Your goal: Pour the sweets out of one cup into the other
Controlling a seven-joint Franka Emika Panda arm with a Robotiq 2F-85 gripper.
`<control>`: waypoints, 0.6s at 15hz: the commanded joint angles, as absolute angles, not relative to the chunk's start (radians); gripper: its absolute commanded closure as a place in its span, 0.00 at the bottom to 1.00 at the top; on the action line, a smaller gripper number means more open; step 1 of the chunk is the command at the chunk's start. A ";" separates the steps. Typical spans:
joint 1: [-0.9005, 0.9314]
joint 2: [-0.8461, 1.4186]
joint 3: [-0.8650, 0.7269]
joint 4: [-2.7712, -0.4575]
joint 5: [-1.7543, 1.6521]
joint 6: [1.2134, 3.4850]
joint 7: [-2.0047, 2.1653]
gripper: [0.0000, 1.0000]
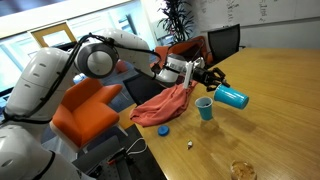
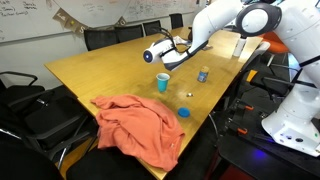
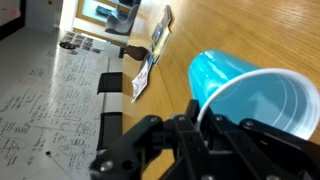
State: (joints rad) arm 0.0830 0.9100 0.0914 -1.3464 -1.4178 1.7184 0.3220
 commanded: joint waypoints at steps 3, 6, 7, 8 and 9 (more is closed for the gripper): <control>0.000 0.771 0.091 -1.489 -1.215 1.943 0.383 0.99; -0.026 0.735 0.077 -1.536 -1.092 2.063 0.415 0.99; -0.034 0.724 0.070 -1.554 -1.050 2.107 0.428 0.99; -0.040 0.712 0.063 -1.574 -1.010 2.152 0.440 0.99; -0.044 0.701 0.056 -1.593 -0.970 2.199 0.454 0.99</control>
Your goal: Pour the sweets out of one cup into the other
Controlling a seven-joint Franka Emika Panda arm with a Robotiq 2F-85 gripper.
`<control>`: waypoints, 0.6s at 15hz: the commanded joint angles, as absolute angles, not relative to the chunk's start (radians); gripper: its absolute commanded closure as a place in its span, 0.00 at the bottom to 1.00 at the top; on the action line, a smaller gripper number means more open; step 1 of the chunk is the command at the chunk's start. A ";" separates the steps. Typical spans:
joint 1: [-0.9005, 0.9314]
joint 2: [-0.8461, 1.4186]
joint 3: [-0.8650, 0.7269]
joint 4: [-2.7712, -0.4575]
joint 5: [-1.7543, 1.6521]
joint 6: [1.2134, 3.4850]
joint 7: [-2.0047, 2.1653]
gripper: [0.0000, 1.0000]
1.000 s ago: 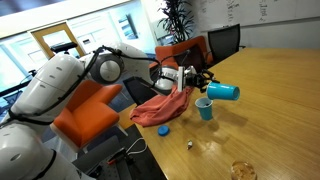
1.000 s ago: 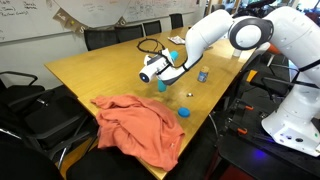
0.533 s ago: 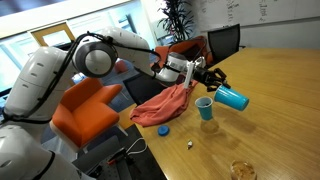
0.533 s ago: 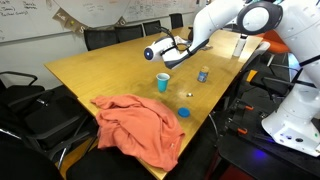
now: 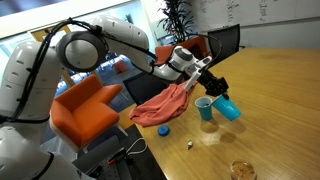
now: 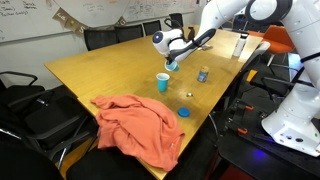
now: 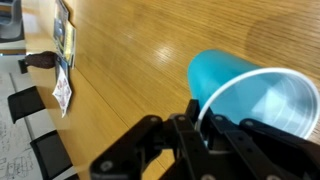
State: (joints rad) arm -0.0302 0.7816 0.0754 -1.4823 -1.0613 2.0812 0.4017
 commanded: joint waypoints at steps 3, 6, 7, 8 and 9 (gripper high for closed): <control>-0.048 0.673 0.018 -1.655 -0.857 2.360 0.493 0.99; -0.041 0.644 -0.035 -1.725 -0.755 2.541 0.530 0.99; -0.037 0.635 -0.056 -1.749 -0.722 2.607 0.541 0.99; -0.031 0.626 -0.078 -1.773 -0.692 2.675 0.551 0.99; -0.024 0.618 -0.102 -1.799 -0.661 2.745 0.562 0.99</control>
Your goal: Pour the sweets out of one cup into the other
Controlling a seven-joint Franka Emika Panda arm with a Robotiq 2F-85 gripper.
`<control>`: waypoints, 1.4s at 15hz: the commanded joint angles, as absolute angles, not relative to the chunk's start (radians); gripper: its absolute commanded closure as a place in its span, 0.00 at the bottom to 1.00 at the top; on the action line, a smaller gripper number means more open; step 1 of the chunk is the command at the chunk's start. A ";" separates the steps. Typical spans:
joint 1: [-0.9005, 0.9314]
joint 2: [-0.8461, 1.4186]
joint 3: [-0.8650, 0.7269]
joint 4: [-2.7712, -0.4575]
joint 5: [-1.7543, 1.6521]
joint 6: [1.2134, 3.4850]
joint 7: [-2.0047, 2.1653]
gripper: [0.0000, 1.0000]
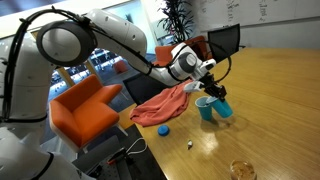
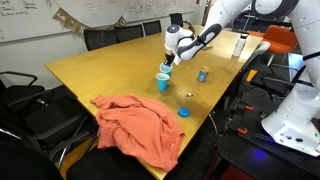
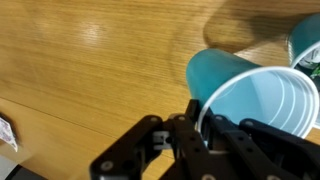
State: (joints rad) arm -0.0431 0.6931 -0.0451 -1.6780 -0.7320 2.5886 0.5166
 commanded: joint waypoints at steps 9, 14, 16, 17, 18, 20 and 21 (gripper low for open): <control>-0.058 0.585 -0.123 -1.925 -0.523 3.042 0.674 0.99; -0.001 0.565 -0.203 -1.921 -0.512 2.908 0.751 0.99; 0.042 0.565 -0.256 -1.917 -0.398 2.835 0.669 0.99; 0.027 0.572 -0.245 -1.904 -0.370 2.791 0.646 0.99; 0.025 0.580 -0.246 -1.890 -0.330 2.758 0.610 0.99; 0.005 0.601 -0.227 -1.864 -0.253 2.697 0.530 0.99; 0.000 0.610 -0.223 -1.855 -0.222 2.676 0.500 0.99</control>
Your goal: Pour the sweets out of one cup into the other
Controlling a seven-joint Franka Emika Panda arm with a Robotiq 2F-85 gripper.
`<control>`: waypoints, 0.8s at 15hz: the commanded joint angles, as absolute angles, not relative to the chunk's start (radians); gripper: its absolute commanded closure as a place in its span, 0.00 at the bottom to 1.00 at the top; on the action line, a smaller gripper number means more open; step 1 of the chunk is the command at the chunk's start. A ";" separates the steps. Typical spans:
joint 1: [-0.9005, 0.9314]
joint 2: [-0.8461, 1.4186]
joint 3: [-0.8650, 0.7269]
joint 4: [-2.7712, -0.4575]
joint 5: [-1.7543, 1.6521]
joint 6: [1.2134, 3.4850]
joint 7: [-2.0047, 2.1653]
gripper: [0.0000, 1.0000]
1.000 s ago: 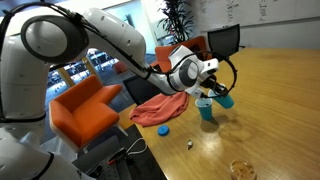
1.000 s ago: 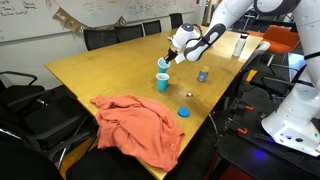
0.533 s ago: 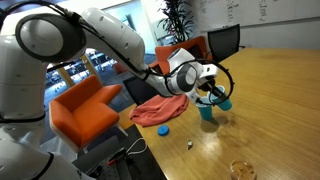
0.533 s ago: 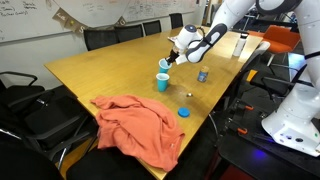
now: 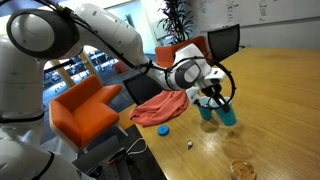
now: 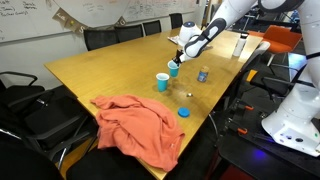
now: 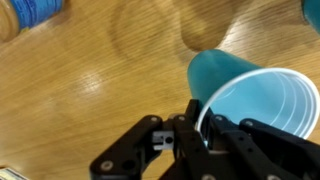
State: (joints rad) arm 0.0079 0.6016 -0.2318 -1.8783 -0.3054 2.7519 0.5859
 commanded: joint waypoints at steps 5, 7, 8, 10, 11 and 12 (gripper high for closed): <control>-0.012 0.646 -0.228 -1.830 -0.119 2.635 0.442 0.99; -0.018 0.667 -0.228 -1.815 -0.091 2.621 0.434 0.99; -0.021 0.679 -0.228 -1.805 -0.080 2.614 0.433 0.99; -0.025 0.693 -0.227 -1.795 -0.063 2.604 0.426 0.77; -0.024 0.695 -0.229 -1.794 -0.059 2.604 0.422 0.68; -0.021 0.694 -0.233 -1.796 -0.059 2.609 0.424 0.61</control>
